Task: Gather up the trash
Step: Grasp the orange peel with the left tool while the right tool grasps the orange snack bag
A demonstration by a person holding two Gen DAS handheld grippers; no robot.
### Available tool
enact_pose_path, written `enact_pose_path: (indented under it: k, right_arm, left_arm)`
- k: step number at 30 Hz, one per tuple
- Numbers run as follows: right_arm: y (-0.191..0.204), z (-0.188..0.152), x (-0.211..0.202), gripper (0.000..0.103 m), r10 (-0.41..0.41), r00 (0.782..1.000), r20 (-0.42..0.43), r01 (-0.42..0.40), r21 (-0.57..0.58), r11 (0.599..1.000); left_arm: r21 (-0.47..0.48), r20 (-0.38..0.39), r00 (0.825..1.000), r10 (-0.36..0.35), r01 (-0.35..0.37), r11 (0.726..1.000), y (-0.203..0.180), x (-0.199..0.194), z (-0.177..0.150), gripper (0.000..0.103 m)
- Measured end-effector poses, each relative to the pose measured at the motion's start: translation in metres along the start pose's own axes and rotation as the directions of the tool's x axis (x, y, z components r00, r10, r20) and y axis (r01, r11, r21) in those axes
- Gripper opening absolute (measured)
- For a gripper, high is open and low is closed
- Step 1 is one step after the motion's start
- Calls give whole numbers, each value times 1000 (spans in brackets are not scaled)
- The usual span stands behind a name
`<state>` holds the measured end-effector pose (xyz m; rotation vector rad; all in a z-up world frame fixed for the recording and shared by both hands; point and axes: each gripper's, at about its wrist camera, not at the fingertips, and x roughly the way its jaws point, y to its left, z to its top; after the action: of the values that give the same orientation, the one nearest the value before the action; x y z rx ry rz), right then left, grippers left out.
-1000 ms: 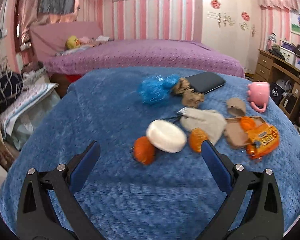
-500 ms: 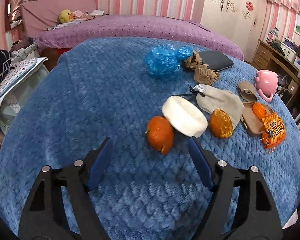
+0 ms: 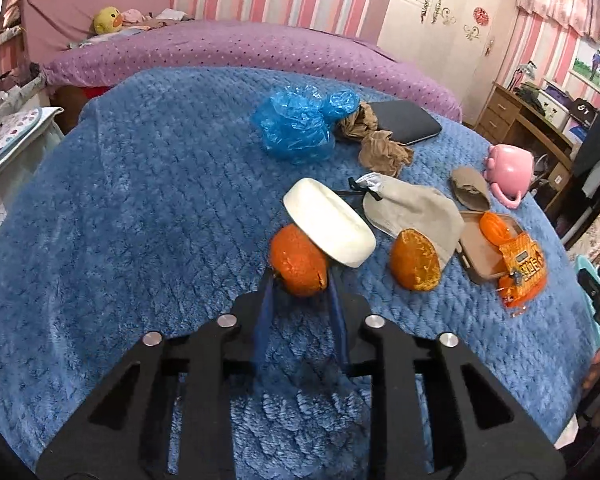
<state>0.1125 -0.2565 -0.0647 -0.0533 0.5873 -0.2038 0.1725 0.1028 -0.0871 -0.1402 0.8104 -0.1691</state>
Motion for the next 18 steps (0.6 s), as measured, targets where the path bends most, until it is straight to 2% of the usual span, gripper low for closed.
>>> enact_pose_path:
  k: [5,10,14,18]
  right_arm:
    - [6,1,-1,98,9,1000,-1,-9,-20,1000]
    - [7,1,-1,98,16,1000,-4,-16,-29,999]
    - [16,4,7,98,41,999,-26,-42,-43,998]
    - [30,10,17,97,92,994,-53,-95,-58,994]
  left_arm:
    - [39,30,999,18,-19,999,-6,-7,0,20]
    - [58,99,993,65,-71,996,-7,-32,2,19]
    - [55,149,984,94,-104,993,-6,-44,4,18]
    - [54,162,982,98,-108,993,-5,-45,6,18]
